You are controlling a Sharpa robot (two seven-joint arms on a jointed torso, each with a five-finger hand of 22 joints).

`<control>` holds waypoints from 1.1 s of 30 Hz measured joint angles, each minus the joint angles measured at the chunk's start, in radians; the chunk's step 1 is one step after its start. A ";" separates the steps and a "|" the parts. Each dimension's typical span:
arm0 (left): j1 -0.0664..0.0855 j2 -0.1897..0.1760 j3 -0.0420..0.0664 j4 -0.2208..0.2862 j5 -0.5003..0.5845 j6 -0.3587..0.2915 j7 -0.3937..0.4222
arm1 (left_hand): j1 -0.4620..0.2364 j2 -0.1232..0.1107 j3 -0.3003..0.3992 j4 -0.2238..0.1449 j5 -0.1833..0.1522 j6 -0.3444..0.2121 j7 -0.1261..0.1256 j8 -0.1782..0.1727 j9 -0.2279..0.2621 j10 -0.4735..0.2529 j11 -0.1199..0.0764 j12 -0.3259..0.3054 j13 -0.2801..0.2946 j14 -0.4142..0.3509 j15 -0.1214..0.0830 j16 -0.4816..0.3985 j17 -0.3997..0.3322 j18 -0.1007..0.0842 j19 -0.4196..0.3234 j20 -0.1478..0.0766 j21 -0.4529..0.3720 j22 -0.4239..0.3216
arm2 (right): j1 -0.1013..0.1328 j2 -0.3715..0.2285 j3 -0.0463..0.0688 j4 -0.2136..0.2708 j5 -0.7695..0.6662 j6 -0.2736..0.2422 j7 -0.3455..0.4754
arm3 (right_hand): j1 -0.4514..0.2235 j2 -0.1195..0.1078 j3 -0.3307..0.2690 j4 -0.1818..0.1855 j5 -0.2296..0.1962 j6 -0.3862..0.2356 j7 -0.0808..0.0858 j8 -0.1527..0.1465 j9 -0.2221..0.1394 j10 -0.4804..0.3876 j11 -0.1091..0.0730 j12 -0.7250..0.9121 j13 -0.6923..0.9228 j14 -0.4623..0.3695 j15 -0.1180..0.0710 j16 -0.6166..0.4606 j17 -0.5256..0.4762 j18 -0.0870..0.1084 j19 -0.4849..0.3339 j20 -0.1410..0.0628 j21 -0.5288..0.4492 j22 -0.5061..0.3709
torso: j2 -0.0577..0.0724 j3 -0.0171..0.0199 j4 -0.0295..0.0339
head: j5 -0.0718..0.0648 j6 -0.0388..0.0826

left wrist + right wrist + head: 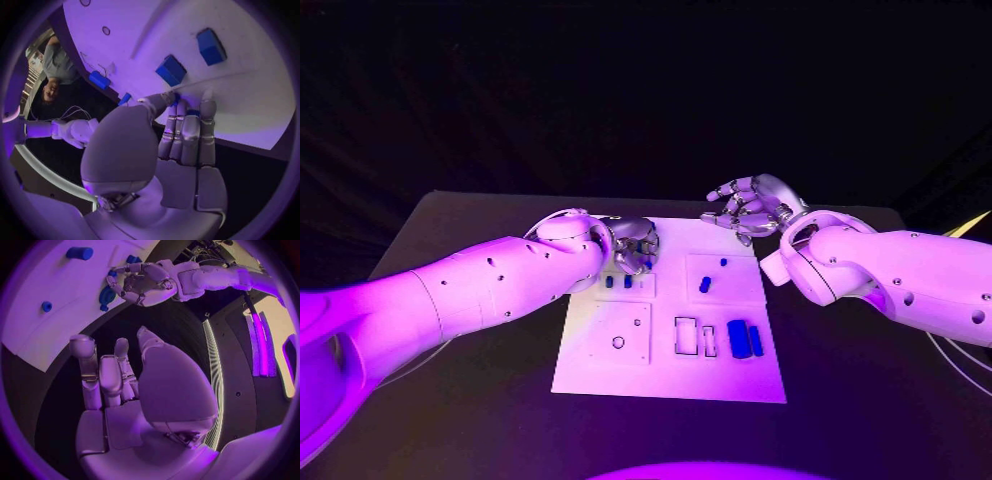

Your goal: Assemble the parts on the task board

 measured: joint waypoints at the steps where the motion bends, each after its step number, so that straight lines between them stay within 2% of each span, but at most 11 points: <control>1: -0.001 0.000 -0.001 0.000 0.000 -0.004 0.001 | 0.000 0.000 0.000 0.000 0.000 0.005 -0.005 0.000 0.000 0.001 -0.001 0.000 0.000 0.006 -0.006 0.008 0.010 0.000 0.006 -0.005 0.012 0.012 | 0.000 0.000 0.000 0.000 0.000 0.000 0.000 | 0.000 0.000 0.000 0.000 0.000 0.000 0.000 0.000 0.000 0.000 0.000 0.000 0.000 0.000 0.000 0.000 0.000 0.000 0.000 0.000 0.000 0.000 | 0.000 0.0001 0.0000 | 0.000 0.000; 2: -0.001 0.000 -0.001 0.000 -0.001 -0.008 0.002 | 0.000 0.000 0.000 0.000 0.000 0.009 -0.002 -0.006 -0.001 0.006 -0.005 0.000 -0.001 0.022 -0.006 0.012 0.017 0.000 0.013 0.002 0.019 0.020 | 0.000 0.000 0.000 0.000 0.000 0.000 0.000 | 0.000 0.000 0.000 0.000 0.000 0.000 0.000 0.000 0.000 0.000 0.000 0.000 0.000 0.000 0.000 0.000 0.000 0.000 0.000 0.000 0.000 0.000 | 0.000 0.0001 0.0000 | 0.000 0.000; 5: -0.003 0.000 -0.002 -0.001 -0.001 -0.020 0.005 | -0.010 0.010 0.000 0.000 0.000 0.021 -0.006 -0.015 -0.003 0.028 -0.003 -0.007 -0.003 0.034 -0.013 0.023 0.040 0.000 0.045 -0.008 0.027 0.041 | 0.000 0.000 0.000 0.000 0.000 0.000 0.000 | 0.000 0.000 0.000 0.000 0.000 0.000 0.000 0.000 0.000 0.000 0.000 0.000 0.000 0.000 0.000 0.000 0.000 0.000 0.000 0.000 0.000 0.000 | 0.000 0.0004 0.0002 | -0.001 0.000; 6: -0.004 0.000 -0.003 -0.001 -0.001 -0.023 0.007 | -0.010 0.010 0.000 -0.001 0.000 0.023 -0.005 -0.015 -0.005 0.031 -0.006 -0.012 -0.003 0.035 -0.012 0.023 0.044 0.000 0.048 -0.006 0.037 0.047 | 0.000 0.000 0.000 0.001 0.000 0.000 0.001 | 0.000 0.000 0.000 0.000 0.000 0.000 0.000 0.012 0.000 0.000 0.000 0.000 0.000 0.000 0.000 0.000 0.000 0.000 0.000 0.000 0.000 0.000 | 0.000 0.0005 0.0003 | -0.001 0.000; 7: -0.004 0.000 -0.003 -0.001 -0.001 -0.026 0.008 | -0.010 0.010 -0.012 -0.012 0.000 0.023 -0.005 -0.015 -0.005 0.031 -0.006 -0.013 -0.003 0.040 -0.008 0.023 0.050 0.000 0.048 -0.006 0.038 0.054 | 0.000 0.000 0.000 0.001 0.000 0.000 0.001 | 0.000 0.000 0.000 0.000 0.000 0.000 0.000 0.015 0.000 0.000 0.000 0.000 0.000 0.000 0.000 0.000 0.000 0.000 0.000 0.000 0.000 0.000 | 0.000 0.0006 0.0004 | -0.001 0.000; 14: -0.009 -0.011 -0.005 0.009 0.006 -0.052 0.017 | -0.010 0.010 -0.011 -0.011 0.000 0.035 -0.007 -0.033 -0.006 0.064 -0.008 -0.056 -0.039 0.056 -0.016 0.035 0.057 -0.001 0.052 -0.009 0.039 0.059 | 0.000 0.000 0.000 0.001 0.000 0.000 0.001 | 0.000 0.000 0.000 0.000 0.000 0.000 0.000 0.015 0.000 0.000 0.000 0.000 -0.001 0.000 0.000 0.000 0.000 0.000 0.000 0.000 0.000 -0.001 | -0.001 0.0006 0.0006 | 0.000 0.000; 16: -0.010 -0.019 -0.004 0.018 0.014 -0.057 0.019 | -0.010 0.010 0.011 -0.033 0.000 0.036 -0.007 -0.033 -0.006 0.068 -0.011 -0.068 -0.053 0.056 -0.016 0.035 0.057 -0.001 0.052 -0.009 0.046 0.061 | 0.000 0.000 0.000 0.001 0.000 0.000 0.001 | 0.000 0.000 0.000 0.000 0.000 0.000 0.000 0.015 0.000 0.000 0.000 0.000 -0.001 0.000 0.000 0.000 0.000 0.000 0.000 0.000 0.000 -0.001 | -0.001 0.0006 0.0004 | 0.000 0.001; 18: -0.012 -0.027 -0.002 0.026 0.021 -0.060 0.019 | -0.010 0.010 0.011 -0.033 0.000 0.036 -0.007 -0.033 -0.006 0.068 -0.011 -0.070 -0.057 0.056 -0.016 0.035 0.057 -0.001 0.052 -0.009 0.050 0.062 | 0.000 0.000 0.000 0.001 0.000 0.000 0.001 | 0.000 0.000 0.000 0.000 0.000 0.000 0.000 0.015 0.000 0.000 0.000 0.000 -0.001 0.000 0.000 0.000 0.000 0.000 0.000 0.000 0.000 -0.001 | -0.001 0.0005 0.0004 | 0.000 0.003; 22: -0.013 -0.056 0.014 0.054 0.050 -0.064 0.018 | -0.010 0.010 0.011 -0.033 0.000 0.037 -0.008 -0.033 -0.006 0.072 -0.008 -0.070 -0.057 0.056 -0.016 0.035 0.057 -0.001 0.054 -0.011 0.050 0.062 | 0.000 0.000 0.000 0.001 0.000 0.000 0.001 | 0.000 0.000 0.000 0.000 0.000 0.000 0.000 0.015 0.000 0.000 0.000 0.000 -0.001 0.000 0.000 0.000 0.000 0.000 0.000 0.000 0.000 -0.001 | -0.002 0.0005 0.0004 | 0.000 0.007; 27: -0.012 -0.098 0.040 0.096 0.088 -0.066 0.012 | -0.010 0.010 0.011 -0.033 0.000 0.046 -0.007 -0.033 -0.006 0.077 -0.013 -0.071 -0.062 0.056 -0.016 0.035 0.057 -0.001 0.054 -0.011 0.050 0.063 | 0.000 -0.002 0.000 0.000 0.000 0.000 0.001 | 0.000 0.000 0.000 0.000 0.000 0.000 0.000 0.015 0.000 0.000 0.000 0.000 -0.001 0.000 0.000 0.000 0.000 0.000 0.000 0.000 0.000 -0.001 | -0.003 0.0007 0.0022 | -0.001 0.010; 33: -0.011 -0.144 0.059 0.139 0.116 -0.067 0.005 | -0.010 0.010 0.011 -0.033 0.000 0.046 -0.007 -0.033 -0.006 0.077 -0.013 -0.071 -0.062 0.056 -0.016 0.035 0.057 -0.001 0.054 -0.011 0.050 0.065 | 0.000 -0.004 0.000 0.000 0.000 0.000 0.001 | 0.000 0.000 0.000 0.000 0.000 0.000 0.000 0.015 0.000 0.000 0.000 0.000 -0.001 0.000 0.000 0.000 0.000 0.000 0.000 0.000 0.000 -0.001 | -0.004 0.0007 0.0038 | 0.000 0.013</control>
